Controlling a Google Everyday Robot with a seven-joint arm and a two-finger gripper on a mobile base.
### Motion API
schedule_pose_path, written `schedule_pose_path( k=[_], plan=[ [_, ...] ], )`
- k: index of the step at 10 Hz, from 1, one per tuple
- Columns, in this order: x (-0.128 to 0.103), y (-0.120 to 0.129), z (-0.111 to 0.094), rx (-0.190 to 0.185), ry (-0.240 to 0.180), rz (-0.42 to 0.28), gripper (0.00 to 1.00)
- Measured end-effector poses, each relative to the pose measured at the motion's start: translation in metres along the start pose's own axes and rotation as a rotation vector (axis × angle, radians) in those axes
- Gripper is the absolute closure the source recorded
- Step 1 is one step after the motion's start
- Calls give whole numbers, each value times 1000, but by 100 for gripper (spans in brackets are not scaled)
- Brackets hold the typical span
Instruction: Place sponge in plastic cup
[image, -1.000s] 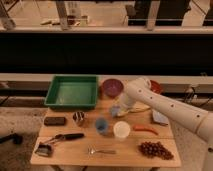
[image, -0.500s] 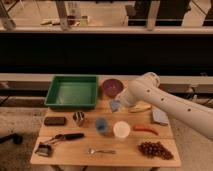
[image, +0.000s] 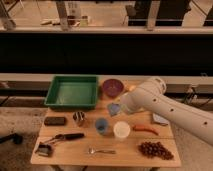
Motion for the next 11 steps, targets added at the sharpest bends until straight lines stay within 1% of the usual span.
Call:
schedule_pose_path(
  k=[3, 5, 6, 8, 11],
  plan=[
    [-34, 7, -24, 20, -44, -61, 100],
    [-52, 8, -29, 23, -76, -97, 100],
    [-59, 10, -25, 16, -90, -111, 100],
    [-75, 10, -11, -6, -118, -142, 100],
    [-90, 14, 11, -38, -151, -178, 100]
  ],
)
